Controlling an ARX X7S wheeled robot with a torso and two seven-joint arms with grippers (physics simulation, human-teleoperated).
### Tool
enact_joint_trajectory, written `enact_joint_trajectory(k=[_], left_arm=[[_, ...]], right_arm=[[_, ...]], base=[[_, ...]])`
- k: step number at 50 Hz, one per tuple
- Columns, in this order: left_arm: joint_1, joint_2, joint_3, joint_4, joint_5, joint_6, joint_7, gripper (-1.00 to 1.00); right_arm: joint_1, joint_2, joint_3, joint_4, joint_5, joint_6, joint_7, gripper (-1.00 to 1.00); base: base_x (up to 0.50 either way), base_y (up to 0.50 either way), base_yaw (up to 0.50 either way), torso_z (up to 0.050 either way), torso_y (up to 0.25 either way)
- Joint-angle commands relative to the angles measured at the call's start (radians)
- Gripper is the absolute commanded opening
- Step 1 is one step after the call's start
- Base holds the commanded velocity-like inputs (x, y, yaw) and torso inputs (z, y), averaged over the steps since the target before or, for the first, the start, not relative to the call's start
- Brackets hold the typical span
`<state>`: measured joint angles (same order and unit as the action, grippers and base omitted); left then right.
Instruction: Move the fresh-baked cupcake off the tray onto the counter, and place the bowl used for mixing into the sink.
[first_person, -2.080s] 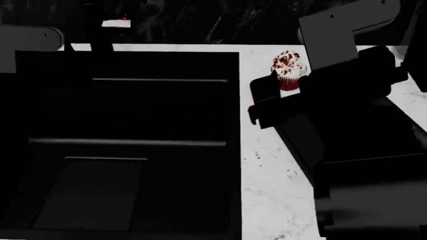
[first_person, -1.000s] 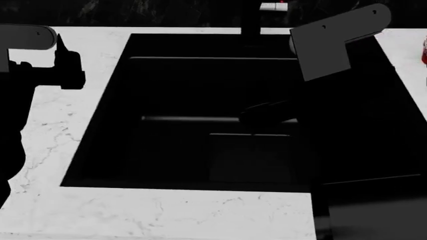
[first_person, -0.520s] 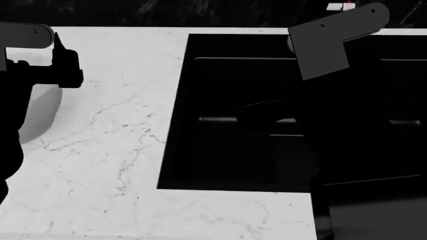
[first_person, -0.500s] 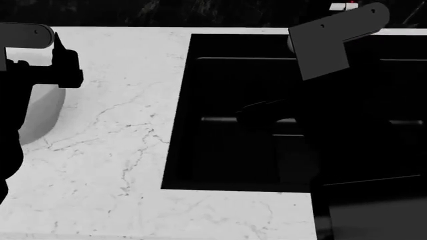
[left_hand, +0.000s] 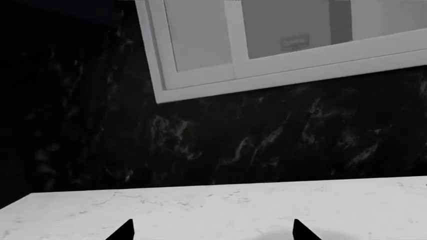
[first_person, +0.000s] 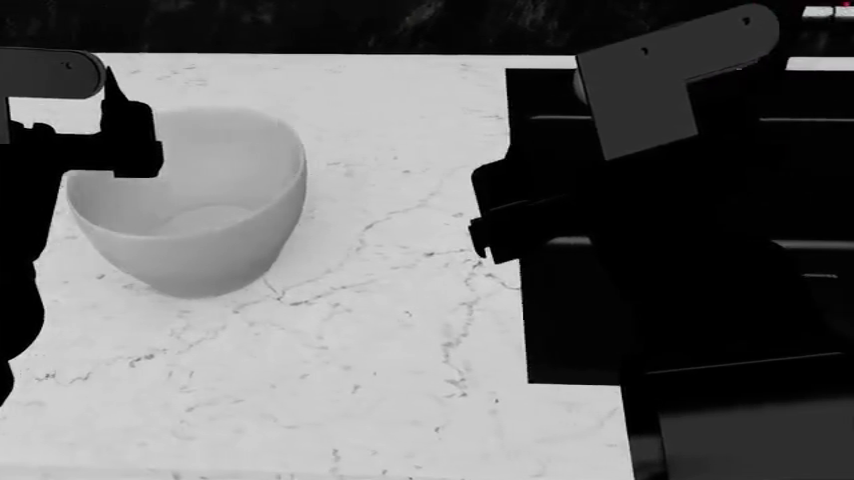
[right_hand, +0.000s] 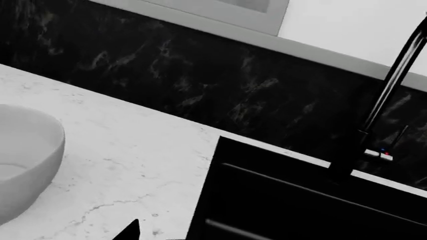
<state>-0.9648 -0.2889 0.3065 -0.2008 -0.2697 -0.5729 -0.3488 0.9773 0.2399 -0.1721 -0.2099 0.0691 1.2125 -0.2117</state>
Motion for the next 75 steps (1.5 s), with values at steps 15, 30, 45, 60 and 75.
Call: enact_joint_trajectory(k=[15,30,45,60,75], left_arm=[[-0.024,-0.007,-0.004,-0.003,-0.009,-0.008,0.014,1.00],[-0.030,-0.012,-0.001,-0.012,-0.006,-0.008,0.009,1.00],[-0.024,-0.015,-0.001,-0.003,-0.010,-0.012,0.003,1.00],[-0.020,-0.017,0.002,0.005,-0.013,-0.015,-0.002,1.00],[-0.021,-0.016,0.006,0.005,-0.014,-0.021,-0.008,1.00]], right_arm=[[0.083,-0.021,0.003,0.053,-0.002,0.004,0.016,1.00],[0.075,-0.018,-0.018,0.055,0.005,-0.064,0.011,1.00],[0.063,-0.023,-0.011,0.077,-0.005,-0.066,0.042,1.00],[0.055,-0.014,-0.022,0.051,-0.002,-0.043,0.045,1.00],[0.052,-0.016,-0.011,0.052,0.008,-0.051,0.050,1.00]], base=[[0.00,0.27,0.00,0.000,0.000],[0.43,0.00,0.00,0.000,0.000],[0.34,0.22,0.00,0.000,0.001],[0.00,0.44,0.00,0.000,0.000],[0.18,-0.02,0.00,0.000,0.000]])
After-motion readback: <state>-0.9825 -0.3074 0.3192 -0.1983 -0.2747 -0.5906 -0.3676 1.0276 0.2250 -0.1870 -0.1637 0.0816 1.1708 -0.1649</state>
